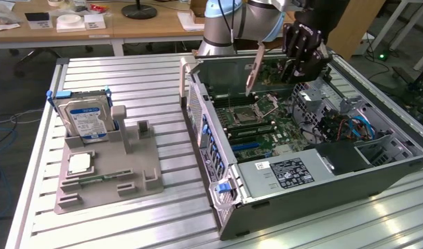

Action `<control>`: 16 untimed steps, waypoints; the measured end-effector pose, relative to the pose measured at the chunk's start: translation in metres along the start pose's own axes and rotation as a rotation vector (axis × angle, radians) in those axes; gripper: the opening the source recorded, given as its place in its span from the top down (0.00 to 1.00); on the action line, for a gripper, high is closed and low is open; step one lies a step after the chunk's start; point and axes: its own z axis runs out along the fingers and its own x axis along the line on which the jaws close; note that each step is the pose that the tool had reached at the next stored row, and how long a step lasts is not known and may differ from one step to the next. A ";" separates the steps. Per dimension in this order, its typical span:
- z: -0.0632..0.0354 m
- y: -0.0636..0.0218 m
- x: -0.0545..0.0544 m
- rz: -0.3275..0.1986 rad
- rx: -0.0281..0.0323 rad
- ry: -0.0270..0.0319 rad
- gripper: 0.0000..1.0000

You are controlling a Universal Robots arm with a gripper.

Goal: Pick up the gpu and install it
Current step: 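Insert the gpu into the slot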

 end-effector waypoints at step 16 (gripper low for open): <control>0.0059 0.0077 0.000 0.046 0.0138 -0.0001 0.72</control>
